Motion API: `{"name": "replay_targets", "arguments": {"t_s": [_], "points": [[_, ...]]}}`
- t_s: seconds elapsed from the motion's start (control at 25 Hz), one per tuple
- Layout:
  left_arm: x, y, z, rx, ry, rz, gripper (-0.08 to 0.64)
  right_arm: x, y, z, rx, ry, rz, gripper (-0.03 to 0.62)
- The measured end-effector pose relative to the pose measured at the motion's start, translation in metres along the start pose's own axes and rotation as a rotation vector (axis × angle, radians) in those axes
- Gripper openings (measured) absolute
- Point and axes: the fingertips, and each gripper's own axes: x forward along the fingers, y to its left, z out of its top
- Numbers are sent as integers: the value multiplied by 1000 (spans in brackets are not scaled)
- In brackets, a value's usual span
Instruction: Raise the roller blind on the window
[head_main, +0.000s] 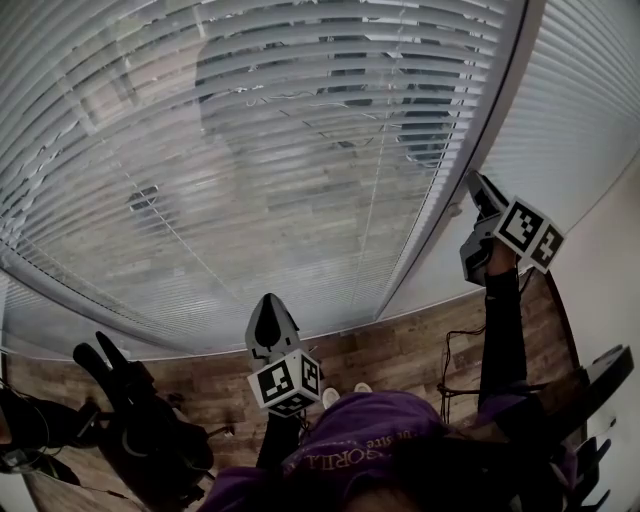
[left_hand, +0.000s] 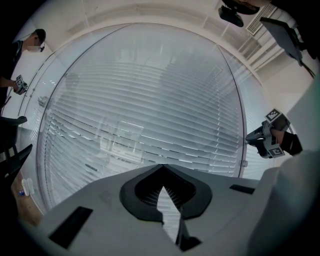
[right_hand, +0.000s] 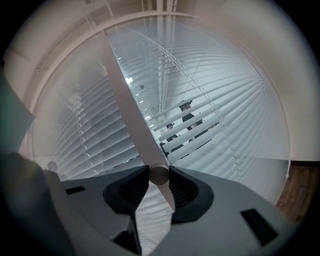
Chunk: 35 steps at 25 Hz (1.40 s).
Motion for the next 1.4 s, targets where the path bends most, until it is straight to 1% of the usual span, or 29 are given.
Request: {"name": "replay_targets", "arguments": {"t_s": [0.08,0.16,0.28,0.36,0.52,0.6,0.72,0.8,0.88,0.92,1.16,1.32,1.4], "points": [[0,-1,0,2,2,-3,0,0,1,0,-37,-2,0,124],[0,0,-1,7,-1,-8,0,1,2,-5,-133,1,-3,124],[-1,0,-3,9,4,-8,0,1,1,-17,-326,18,-7,124],[0,-1,-2,8,4,-5,0,0,2,-19,-468,25,-18,124],[1,-4,-2,9,6,-5,0,-2,7,-10,-796,-4,-77,124],[1,-5,-3,8,6,-8,0,-1,13,-9,-951,-3,-108,124],[2,-7,-4,9,4,-10,0,1,15,-9,-1117,0,-163,124],[2,-7,-4,8,5,-7,0,2,15,-10,-1189,-3,-190,124],[2,-6,-4,6,3,-4,0,2,15,-10,-1215,-1,-204,124],[2,-6,-3,5,1,-2,0,2,15,-10,-1206,2,-202,124],[0,-6,-4,-5,6,1,0,0,15,-9,-1077,7,-184,124],[0,-5,-1,0,-1,2,0,0,13,-8,-949,15,-155,124],[0,-6,0,-1,-2,2,0,0,12,-7,-919,16,-153,124]]}}
